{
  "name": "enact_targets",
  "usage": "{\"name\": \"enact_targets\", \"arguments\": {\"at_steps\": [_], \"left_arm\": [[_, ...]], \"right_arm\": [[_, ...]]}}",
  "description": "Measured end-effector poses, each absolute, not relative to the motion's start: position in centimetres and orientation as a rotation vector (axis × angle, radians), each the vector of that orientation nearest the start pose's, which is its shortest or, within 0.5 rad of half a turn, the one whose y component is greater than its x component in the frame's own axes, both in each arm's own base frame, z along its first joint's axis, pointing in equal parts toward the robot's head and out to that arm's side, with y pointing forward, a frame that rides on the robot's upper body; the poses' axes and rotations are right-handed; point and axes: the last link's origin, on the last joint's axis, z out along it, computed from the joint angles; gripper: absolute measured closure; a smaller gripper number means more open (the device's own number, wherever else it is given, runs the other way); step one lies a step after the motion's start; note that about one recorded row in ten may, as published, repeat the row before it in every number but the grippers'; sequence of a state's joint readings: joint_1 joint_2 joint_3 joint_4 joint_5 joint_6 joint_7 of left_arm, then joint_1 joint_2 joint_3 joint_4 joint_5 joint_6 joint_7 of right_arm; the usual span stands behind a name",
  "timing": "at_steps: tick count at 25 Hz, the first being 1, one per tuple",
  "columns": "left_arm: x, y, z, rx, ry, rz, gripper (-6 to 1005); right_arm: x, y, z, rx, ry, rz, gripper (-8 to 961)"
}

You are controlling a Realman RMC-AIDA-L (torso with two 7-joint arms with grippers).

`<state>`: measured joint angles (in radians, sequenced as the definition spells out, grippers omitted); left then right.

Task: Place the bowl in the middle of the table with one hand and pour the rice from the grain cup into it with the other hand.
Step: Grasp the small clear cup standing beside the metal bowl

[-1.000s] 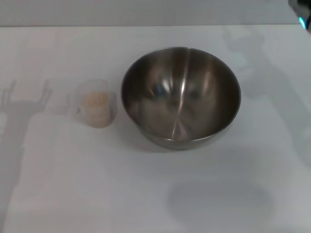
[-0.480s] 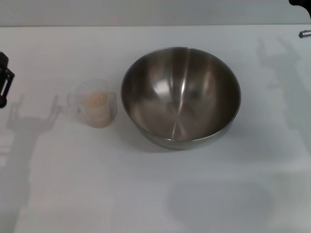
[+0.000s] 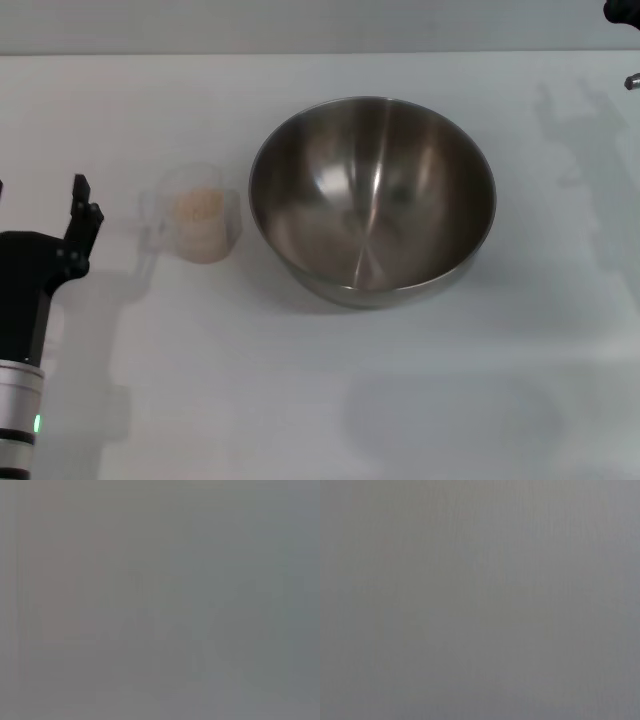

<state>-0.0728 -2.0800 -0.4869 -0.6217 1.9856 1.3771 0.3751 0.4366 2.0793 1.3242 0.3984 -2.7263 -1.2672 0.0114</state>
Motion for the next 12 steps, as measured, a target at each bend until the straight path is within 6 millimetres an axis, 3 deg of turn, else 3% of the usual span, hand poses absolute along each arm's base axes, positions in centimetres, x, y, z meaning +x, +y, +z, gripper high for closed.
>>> {"name": "enact_targets", "arguments": {"at_steps": [12], "left_arm": [[-29.3,22.3,-8.4,-1.511,-0.624,-0.485,158]], "right_arm": [[26.2,36.1,3.3,-1.468,0.167,0.879,437]]}}
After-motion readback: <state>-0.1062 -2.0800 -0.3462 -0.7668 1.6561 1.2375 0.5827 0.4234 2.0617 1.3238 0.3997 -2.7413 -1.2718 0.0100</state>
